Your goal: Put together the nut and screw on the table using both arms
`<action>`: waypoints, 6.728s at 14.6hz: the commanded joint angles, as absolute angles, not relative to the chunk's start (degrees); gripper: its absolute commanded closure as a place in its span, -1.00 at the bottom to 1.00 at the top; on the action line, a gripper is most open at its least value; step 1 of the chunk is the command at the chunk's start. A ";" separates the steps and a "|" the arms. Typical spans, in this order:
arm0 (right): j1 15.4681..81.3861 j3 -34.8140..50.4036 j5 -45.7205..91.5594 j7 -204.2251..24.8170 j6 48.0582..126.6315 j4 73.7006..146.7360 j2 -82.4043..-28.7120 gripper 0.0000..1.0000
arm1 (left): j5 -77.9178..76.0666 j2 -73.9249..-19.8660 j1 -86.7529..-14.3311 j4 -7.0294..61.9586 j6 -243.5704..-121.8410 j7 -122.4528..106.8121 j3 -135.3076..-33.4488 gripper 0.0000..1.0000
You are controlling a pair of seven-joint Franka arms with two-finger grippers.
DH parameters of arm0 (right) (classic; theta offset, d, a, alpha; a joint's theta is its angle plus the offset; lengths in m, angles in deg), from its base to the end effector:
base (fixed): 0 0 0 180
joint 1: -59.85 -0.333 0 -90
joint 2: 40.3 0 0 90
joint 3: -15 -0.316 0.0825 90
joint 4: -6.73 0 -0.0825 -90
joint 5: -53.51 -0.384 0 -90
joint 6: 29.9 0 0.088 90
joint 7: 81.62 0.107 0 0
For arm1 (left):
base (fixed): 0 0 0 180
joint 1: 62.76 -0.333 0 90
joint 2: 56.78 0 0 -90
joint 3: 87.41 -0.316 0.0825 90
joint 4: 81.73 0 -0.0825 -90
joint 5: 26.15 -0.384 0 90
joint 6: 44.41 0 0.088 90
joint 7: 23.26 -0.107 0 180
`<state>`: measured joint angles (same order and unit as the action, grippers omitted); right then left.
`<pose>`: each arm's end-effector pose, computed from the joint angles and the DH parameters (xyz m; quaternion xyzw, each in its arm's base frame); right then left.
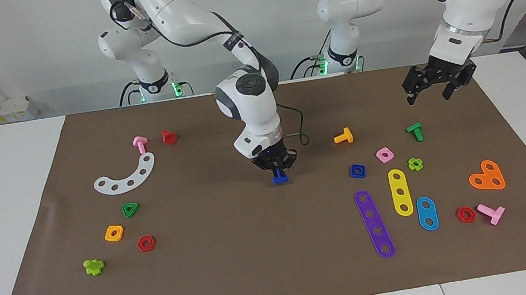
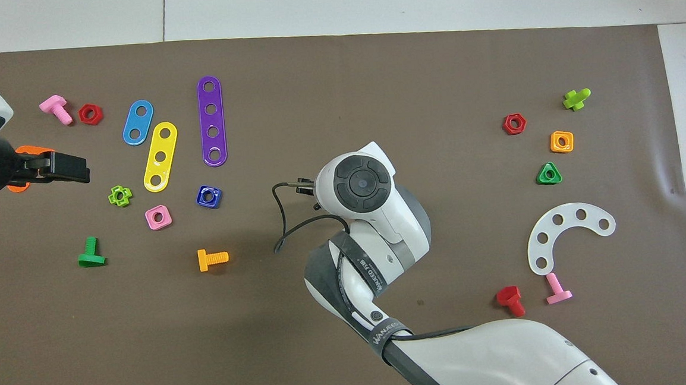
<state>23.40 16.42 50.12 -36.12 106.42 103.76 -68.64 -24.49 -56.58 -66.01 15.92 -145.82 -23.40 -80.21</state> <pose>0.5637 0.3983 0.3287 -0.9894 0.1080 -0.0621 0.0745 0.5682 -0.0417 0.5767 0.9989 -0.0332 0.0306 0.0155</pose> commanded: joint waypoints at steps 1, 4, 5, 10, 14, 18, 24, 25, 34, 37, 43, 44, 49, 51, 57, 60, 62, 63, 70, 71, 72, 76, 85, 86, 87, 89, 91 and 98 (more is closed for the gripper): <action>23.73 16.58 49.91 -35.56 106.42 102.88 -69.22 1.00 | -23.60 -55.99 -65.13 16.26 -147.42 -22.47 -80.73 -1.00; 23.73 16.58 50.17 -35.65 108.61 103.76 -70.09 1.00 | -23.51 -55.73 -65.13 16.26 -147.59 -22.47 -80.73 -1.00; 23.64 16.66 50.17 -35.56 109.66 103.76 -70.97 1.00 | -23.51 -55.20 -65.13 16.00 -147.59 -22.47 -80.73 -1.00; 23.47 16.67 50.17 -35.48 110.11 103.76 -71.24 -0.54 | -23.51 -53.80 -63.82 14.95 -147.59 -20.81 -80.73 -1.00; 23.73 16.67 50.08 -35.12 109.76 103.59 -70.11 -1.00 | -23.86 -51.95 -61.10 14.86 -149.17 -17.21 -80.81 -1.00; 27.05 17.81 50.08 -35.65 105.10 103.59 -62.47 -1.00 | -24.83 -48.35 -58.11 14.95 -154.09 -12.37 -80.81 -1.00; 38.74 17.98 50.26 -47.14 98.35 103.59 -53.68 -1.00 | -28.16 -40.63 -55.20 15.21 -161.64 -11.93 -80.90 -0.99; 40.76 17.90 50.26 -49.17 96.50 103.59 -52.10 -1.00 | -28.43 -39.13 -55.11 15.38 -163.48 -11.58 -80.90 -0.99; 54.40 18.07 53.60 -68.68 73.84 102.53 -41.63 -1.00 | -30.46 -34.72 -54.23 24.25 -174.03 -11.84 -80.73 -0.89; 56.60 18.51 53.07 -72.11 63.30 99.21 -40.30 -1.00 | -30.46 -34.98 -52.74 26.11 -175.02 -12.19 -80.64 -0.87; 57.12 20.10 52.72 -77.23 60.19 101.92 -37.67 -1.00 | -30.46 -35.69 -52.56 27.25 -171.77 -19.46 -80.64 -0.87; 57.21 19.75 52.80 -76.79 60.19 101.74 -37.67 -1.00 | -30.37 -35.86 -52.65 27.34 -171.24 -20.96 -80.55 -0.87; 57.13 19.48 53.16 -76.96 59.31 100.60 -37.58 -1.00 | -30.37 -36.12 -52.83 28.30 -170.97 -25.36 -80.55 -0.86; 56.43 19.48 53.24 -76.87 59.22 100.60 -37.49 -1.00 | -30.28 -36.48 -53.18 29.27 -171.23 -27.39 -80.55 -0.84; 56.25 19.39 56.49 -77.57 58.61 100.42 -37.49 -1.00 | -30.19 -36.92 -53.71 29.45 -169.66 -29.77 -80.55 -0.77; 56.25 19.30 55.89 -77.31 56.50 98.67 -37.67 -1.00 | -30.19 -37.27 -53.71 29.54 -168.95 -29.94 -80.55 -0.67; 56.25 19.30 55.27 -77.22 56.23 98.58 -37.58 -1.00 | -30.11 -37.27 -53.62 29.62 -168.86 -29.94 -80.55 -0.60; 56.34 19.30 54.74 -77.14 56.23 98.49 -37.49 -1.00 | -30.02 -37.27 -53.71 29.71 -168.86 -29.94 -80.55 -0.55; 56.34 19.30 54.83 -77.31 56.85 99.45 -36.79 -1.00 | -27.74 -37.27 -53.00 29.62 -169.83 -29.15 -80.55 -0.38; 56.34 19.30 54.83 -77.40 56.76 99.37 -36.79 -1.00 | -27.65 -37.27 -52.92 29.62 -169.92 -28.98 -80.55 -0.34; 56.34 19.30 54.83 -77.31 56.85 99.45 -36.79 -1.00 | -27.64 -37.18 -52.83 29.62 -170.27 -28.63 -80.55 -0.31; 56.34 19.30 54.74 -77.31 56.85 99.37 -36.79 -1.00 | -27.64 -37.27 -52.83 30.15 -170.97 -28.19 -80.55 -0.15; 56.34 19.30 54.83 -77.40 56.85 99.37 -36.79 -1.00 | -27.64 -37.36 -52.92 32.35 -175.63 -26.69 -80.46 0.23; 56.34 19.30 54.83 -77.40 56.76 99.37 -36.79 -1.00 | -27.64 -37.36 -52.83 32.35 -175.63 -26.69 -80.46 0.31; 56.34 19.30 54.83 -77.40 56.85 99.37 -36.79 -1.00 | -27.64 -37.36 -52.83 32.35 -175.63 -26.69 -80.46 0.39; 56.34 19.30 54.83 -77.40 56.85 99.37 -36.79 -1.00 | -27.56 -37.36 -52.83 31.74 -175.37 -26.43 -80.46 0.47; 56.34 19.30 54.74 -77.40 56.85 99.37 -36.79 -1.00 | -25.46 -37.27 -52.65 29.20 -173.01 -25.47 -80.55 0.47; 56.34 19.30 54.83 -77.40 56.76 99.45 -36.79 -1.00 | -24.48 -36.13 -46.16 17.87 -164.84 -8.79 -80.73 0.50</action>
<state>55.78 19.72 55.27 -76.10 57.40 98.85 -37.73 -25.03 -36.61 -48.65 22.70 -169.46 -13.36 -79.86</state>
